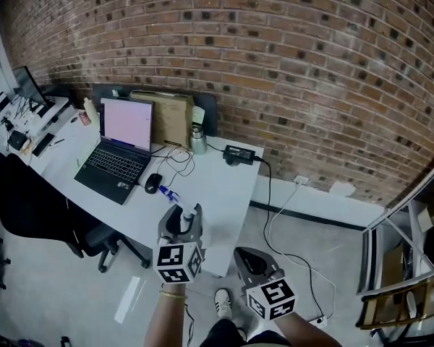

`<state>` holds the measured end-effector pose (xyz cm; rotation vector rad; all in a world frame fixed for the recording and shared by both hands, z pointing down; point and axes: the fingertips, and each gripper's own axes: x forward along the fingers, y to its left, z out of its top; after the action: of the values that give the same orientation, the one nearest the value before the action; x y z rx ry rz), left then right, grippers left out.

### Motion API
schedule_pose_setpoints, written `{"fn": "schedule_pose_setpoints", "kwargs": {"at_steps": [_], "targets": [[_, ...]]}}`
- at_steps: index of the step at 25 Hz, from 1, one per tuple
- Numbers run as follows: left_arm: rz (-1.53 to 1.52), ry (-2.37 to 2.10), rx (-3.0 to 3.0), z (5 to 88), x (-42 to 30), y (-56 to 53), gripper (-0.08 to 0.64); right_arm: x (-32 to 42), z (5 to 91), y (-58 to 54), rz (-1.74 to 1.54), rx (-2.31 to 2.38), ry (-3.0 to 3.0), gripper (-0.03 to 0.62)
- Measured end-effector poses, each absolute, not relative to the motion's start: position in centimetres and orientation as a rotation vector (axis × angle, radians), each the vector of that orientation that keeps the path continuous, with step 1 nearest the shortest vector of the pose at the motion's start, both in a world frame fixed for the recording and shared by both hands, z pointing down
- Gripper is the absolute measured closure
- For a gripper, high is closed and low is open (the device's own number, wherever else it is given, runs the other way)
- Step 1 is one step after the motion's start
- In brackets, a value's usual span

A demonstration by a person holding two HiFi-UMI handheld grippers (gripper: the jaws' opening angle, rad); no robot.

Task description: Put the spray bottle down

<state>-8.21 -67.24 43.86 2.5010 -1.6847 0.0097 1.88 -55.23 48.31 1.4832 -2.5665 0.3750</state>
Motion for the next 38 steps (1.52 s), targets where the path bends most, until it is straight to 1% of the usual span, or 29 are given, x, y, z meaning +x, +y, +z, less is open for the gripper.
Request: {"fn": "schedule_pose_setpoints", "kwargs": {"at_steps": [3, 11, 12, 13, 16, 17, 18, 27, 38], "targets": [[0.021, -1.670, 2.510, 43.8, -8.2, -67.1, 0.363, 1.5, 48.4, -55.0, 0.380, 1.467, -2.573, 0.595], [0.016, -1.644, 2.472, 44.0, -9.4, -63.9, 0.351, 1.4, 48.2, -53.6, 0.367, 1.467, -2.579, 0.595], [0.009, -1.636, 2.466, 43.9, -9.5, -62.9, 0.358, 1.5, 48.0, -53.3, 0.361, 1.469, -2.584, 0.595], [0.002, -1.625, 2.461, 43.7, -9.5, -61.8, 0.381, 1.5, 47.7, -53.1, 0.355, 1.471, -2.589, 0.595], [-0.030, -1.618, 2.430, 43.0, -9.6, -58.0, 0.468, 1.6, 46.8, -52.2, 0.336, 1.473, -2.610, 0.595], [-0.035, -1.636, 2.408, 42.9, -9.7, -56.7, 0.517, 1.6, 46.5, -51.9, 0.330, 1.473, -2.618, 0.595], [-0.031, -1.656, 2.383, 42.9, -9.8, -55.4, 0.551, 1.5, 46.2, -51.5, 0.324, 1.471, -2.626, 0.595], [0.028, -1.702, 2.315, 43.1, -9.3, -45.8, 0.552, -0.1, 44.9, -46.8, 0.274, 1.384, -2.697, 0.595], [0.030, -1.747, 2.314, 43.1, -9.4, -42.4, 0.554, -0.8, 44.6, -43.5, 0.214, 1.351, -2.700, 0.595]]}}
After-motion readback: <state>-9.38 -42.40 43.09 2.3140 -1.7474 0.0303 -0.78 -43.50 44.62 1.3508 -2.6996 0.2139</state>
